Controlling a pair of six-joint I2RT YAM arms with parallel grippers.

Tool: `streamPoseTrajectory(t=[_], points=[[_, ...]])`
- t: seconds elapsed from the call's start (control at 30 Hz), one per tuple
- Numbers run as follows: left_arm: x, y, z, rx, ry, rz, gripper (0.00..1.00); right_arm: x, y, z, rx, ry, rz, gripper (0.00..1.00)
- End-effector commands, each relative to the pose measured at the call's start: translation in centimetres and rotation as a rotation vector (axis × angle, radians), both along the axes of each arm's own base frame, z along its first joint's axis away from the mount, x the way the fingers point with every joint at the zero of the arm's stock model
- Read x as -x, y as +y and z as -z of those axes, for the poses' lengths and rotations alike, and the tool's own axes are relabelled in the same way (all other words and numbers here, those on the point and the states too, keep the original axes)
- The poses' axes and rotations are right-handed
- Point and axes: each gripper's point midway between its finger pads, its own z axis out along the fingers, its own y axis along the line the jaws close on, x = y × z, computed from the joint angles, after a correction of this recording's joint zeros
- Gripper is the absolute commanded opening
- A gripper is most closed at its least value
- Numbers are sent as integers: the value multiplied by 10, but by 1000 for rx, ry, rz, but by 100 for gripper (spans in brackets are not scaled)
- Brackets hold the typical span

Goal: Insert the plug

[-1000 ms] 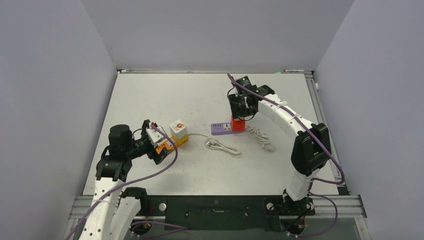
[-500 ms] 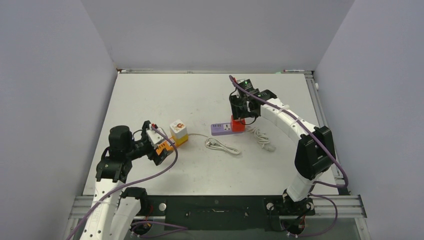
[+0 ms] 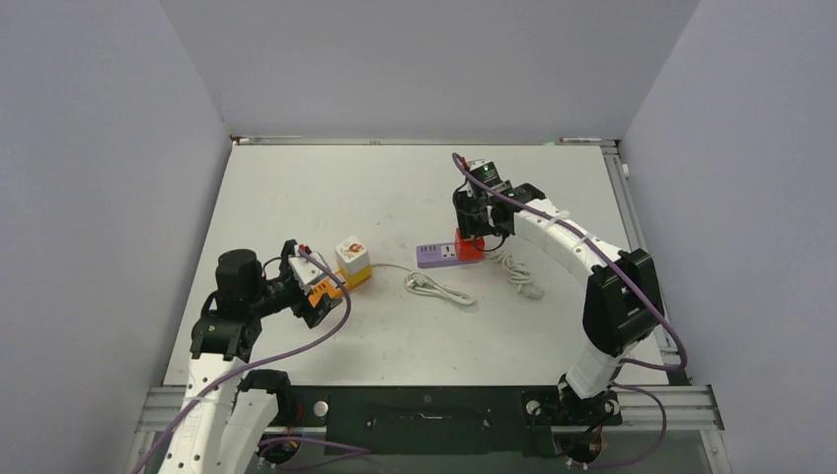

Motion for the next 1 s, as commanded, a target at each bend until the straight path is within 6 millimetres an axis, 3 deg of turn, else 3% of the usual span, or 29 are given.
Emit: streamPoseTrajectory(t=[0.0, 0.5, 0.57, 0.73, 0.87, 0.97], points=[[-4, -4, -12, 20, -46, 13, 88, 76, -33, 87, 180, 356, -25, 5], [-13, -1, -14, 9, -60, -8, 89, 77, -29, 87, 185, 262, 25, 6], [-14, 0, -13, 6, -55, -16, 91, 73, -25, 84, 173, 255, 23, 17], [-17, 2, -12, 15, -28, -48, 97, 55, -12, 59, 125, 190, 21, 57], [-20, 4, -12, 23, -3, -74, 100, 41, -3, 33, 79, 126, 23, 73], [-22, 4, -16, 31, 0, -88, 96, 34, 1, 15, 56, 84, 27, 85]])
